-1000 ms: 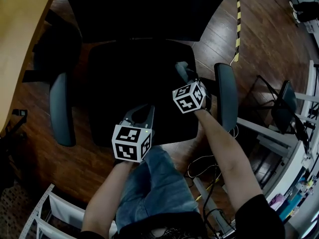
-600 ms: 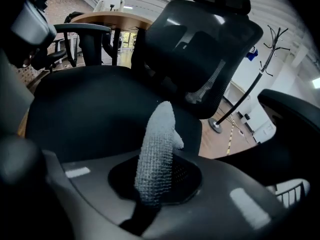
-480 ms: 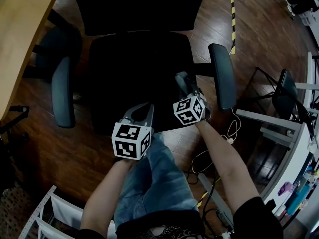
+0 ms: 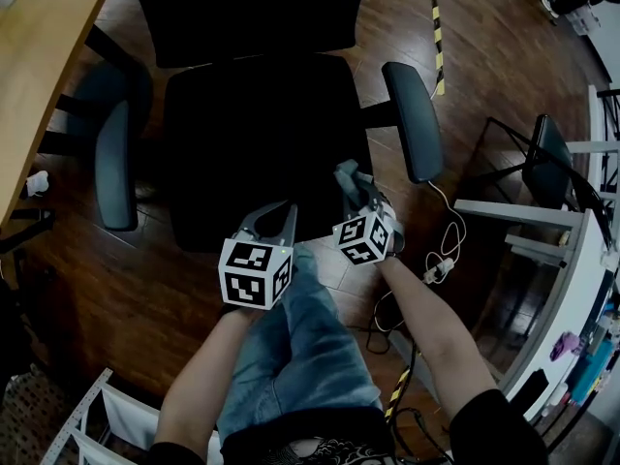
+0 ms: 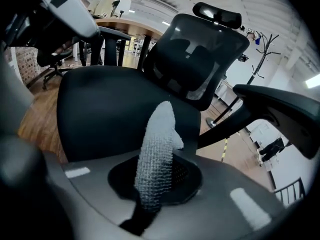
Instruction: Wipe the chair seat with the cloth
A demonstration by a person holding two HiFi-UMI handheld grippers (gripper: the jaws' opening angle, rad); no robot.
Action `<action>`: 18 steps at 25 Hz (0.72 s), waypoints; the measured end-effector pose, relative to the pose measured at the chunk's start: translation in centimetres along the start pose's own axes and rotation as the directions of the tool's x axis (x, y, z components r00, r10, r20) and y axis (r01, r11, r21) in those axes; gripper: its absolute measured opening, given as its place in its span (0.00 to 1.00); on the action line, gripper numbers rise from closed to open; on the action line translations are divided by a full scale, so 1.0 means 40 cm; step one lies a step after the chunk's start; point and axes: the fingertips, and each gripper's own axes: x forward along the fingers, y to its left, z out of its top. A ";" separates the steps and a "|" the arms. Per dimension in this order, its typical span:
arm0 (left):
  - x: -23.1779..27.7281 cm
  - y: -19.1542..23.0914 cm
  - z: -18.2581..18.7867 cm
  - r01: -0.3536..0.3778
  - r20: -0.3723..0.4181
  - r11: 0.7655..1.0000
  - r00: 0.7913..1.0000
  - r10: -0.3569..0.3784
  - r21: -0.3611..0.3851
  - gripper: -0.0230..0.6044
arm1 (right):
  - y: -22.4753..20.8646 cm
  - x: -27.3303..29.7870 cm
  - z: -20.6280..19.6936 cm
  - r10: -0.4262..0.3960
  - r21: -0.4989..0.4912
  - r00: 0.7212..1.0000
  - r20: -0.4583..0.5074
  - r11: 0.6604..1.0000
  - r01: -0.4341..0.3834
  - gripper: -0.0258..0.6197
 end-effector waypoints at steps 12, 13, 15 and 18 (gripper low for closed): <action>-0.021 -0.070 -0.066 0.013 -0.006 0.999 1.000 -0.013 0.032 0.04 | 0.121 -0.117 -0.101 0.026 0.020 1.000 0.010 0.999 -0.026 0.06; -0.024 -0.075 -0.067 0.011 -0.004 0.999 1.000 -0.011 0.033 0.04 | 0.124 -0.124 -0.105 0.028 0.020 1.000 0.010 0.999 -0.028 0.06; -0.031 -0.086 -0.068 0.005 0.003 0.999 1.000 -0.005 0.034 0.04 | 0.123 -0.140 -0.106 0.029 0.023 0.999 0.017 0.999 -0.030 0.06; -0.054 -0.102 -0.059 -0.004 0.021 0.999 1.000 0.003 0.032 0.04 | 0.114 -0.177 -0.083 0.026 0.039 0.999 0.038 0.999 -0.028 0.06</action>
